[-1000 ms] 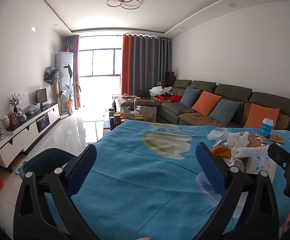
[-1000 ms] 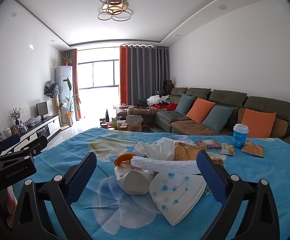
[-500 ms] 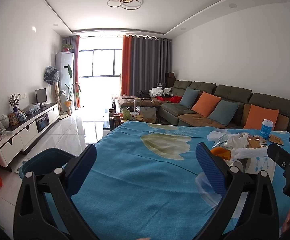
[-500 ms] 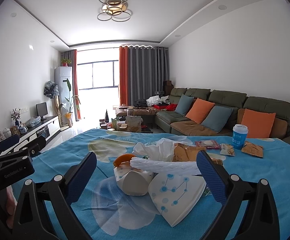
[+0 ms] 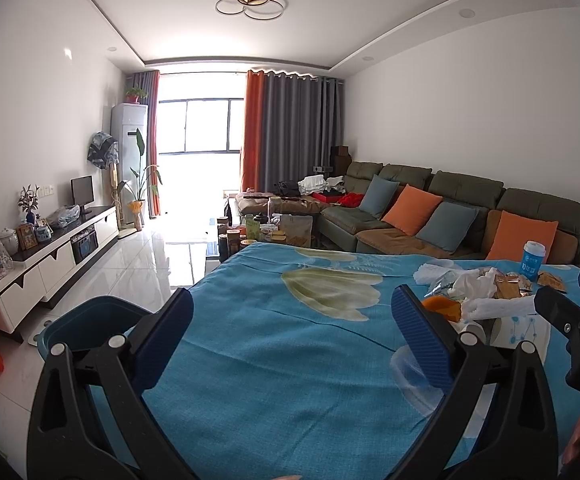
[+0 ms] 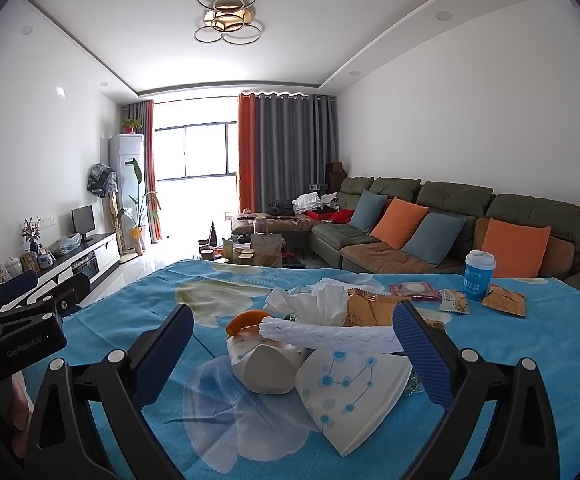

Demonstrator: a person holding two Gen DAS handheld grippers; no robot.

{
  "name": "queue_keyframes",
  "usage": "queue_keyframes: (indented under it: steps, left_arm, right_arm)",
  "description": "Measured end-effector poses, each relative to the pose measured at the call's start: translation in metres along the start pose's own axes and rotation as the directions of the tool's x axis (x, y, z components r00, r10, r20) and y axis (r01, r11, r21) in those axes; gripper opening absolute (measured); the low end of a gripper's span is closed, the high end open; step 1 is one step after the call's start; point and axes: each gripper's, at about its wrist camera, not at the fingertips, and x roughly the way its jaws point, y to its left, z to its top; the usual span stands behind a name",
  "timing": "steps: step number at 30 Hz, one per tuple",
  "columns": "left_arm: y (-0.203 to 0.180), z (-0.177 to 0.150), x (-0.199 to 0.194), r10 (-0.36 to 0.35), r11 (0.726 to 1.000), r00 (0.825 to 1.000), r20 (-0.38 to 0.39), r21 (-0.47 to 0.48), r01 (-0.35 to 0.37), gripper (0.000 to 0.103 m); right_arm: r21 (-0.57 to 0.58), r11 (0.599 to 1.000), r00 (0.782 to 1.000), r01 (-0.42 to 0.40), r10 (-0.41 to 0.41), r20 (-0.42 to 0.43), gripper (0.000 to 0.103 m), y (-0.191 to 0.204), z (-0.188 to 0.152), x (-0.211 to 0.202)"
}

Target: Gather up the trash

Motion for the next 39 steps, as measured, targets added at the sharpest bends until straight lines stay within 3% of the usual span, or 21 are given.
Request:
queue_keyframes:
  steps: [39]
  left_arm:
    - [0.0014, -0.0006, -0.0016, -0.005, 1.0, 1.0, 0.004, -0.006, 0.005, 0.098]
  right_arm:
    - [0.001, 1.0, 1.0, 0.001, -0.001, -0.001, 0.096, 0.0012, -0.0017, -0.0001]
